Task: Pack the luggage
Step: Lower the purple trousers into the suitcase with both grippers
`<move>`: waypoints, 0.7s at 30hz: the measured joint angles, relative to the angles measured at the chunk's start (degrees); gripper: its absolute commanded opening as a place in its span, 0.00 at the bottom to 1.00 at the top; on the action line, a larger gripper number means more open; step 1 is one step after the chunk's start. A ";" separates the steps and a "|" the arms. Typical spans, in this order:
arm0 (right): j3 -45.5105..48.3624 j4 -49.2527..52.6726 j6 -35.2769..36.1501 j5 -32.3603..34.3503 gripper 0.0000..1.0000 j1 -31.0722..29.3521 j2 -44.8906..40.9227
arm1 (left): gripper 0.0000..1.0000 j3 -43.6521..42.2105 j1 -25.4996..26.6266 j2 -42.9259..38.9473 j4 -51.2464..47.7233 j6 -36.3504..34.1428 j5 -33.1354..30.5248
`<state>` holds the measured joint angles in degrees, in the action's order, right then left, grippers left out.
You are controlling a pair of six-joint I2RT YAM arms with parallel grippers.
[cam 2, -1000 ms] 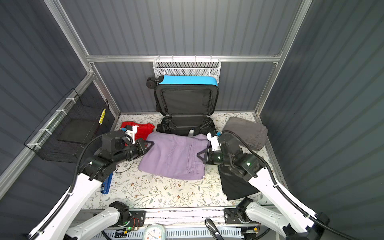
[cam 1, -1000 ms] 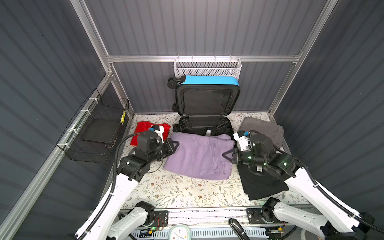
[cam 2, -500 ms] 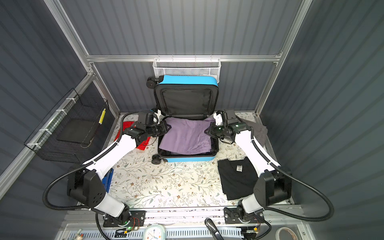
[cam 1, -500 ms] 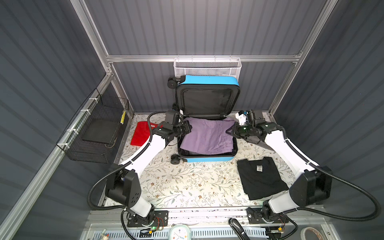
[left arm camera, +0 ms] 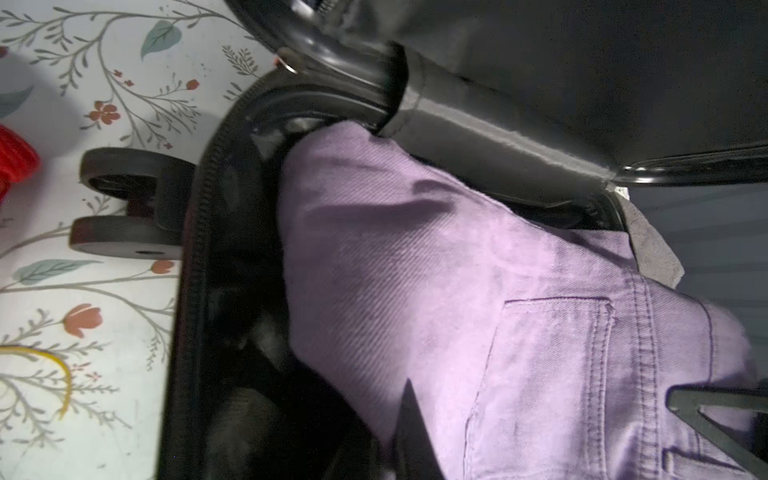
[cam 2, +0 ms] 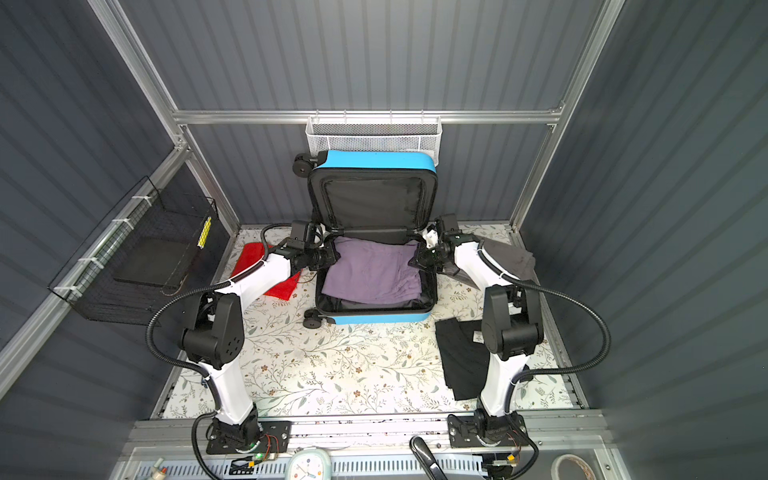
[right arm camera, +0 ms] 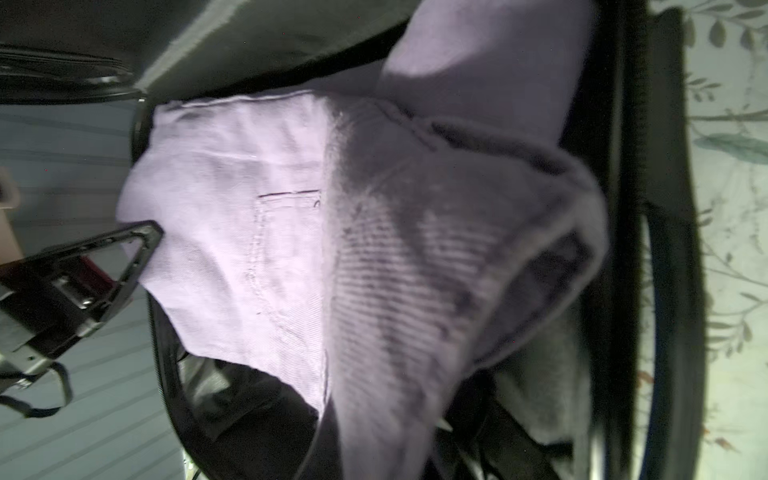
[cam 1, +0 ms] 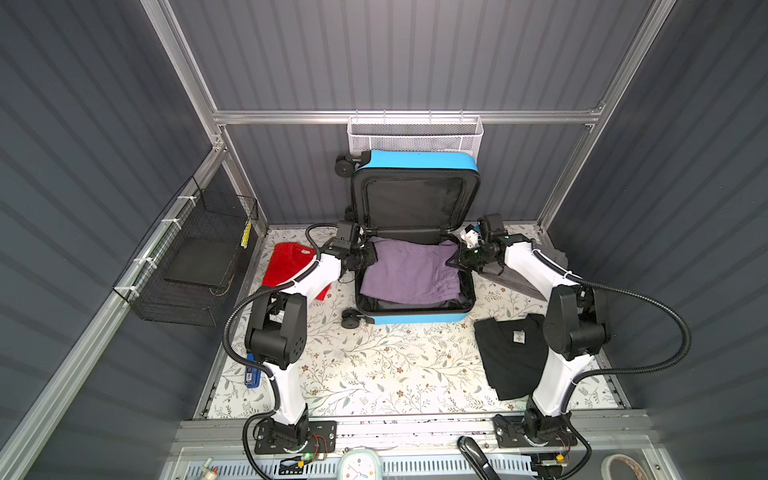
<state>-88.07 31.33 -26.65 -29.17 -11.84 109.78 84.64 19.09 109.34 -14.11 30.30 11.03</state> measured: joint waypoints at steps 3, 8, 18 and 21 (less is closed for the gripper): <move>-0.50 0.13 0.50 0.46 0.34 0.15 1.42 | 0.02 1.05 -0.09 0.44 -0.28 -0.63 0.42; -2.34 0.79 1.38 1.75 0.58 0.17 2.47 | 0.52 1.81 -0.07 0.61 -0.37 -1.70 1.22; -5.70 3.02 2.99 5.77 0.66 0.68 -2.43 | 1.00 2.43 -0.02 -1.79 -2.36 -3.63 -0.57; -6.16 3.34 3.17 6.29 0.65 0.81 -4.87 | 1.00 2.97 -0.07 -4.94 -3.98 -4.31 -1.64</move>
<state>-94.24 34.68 -23.49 -22.87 -11.03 104.90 87.61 19.03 104.40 -18.09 26.00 9.39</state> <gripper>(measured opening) 0.656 0.998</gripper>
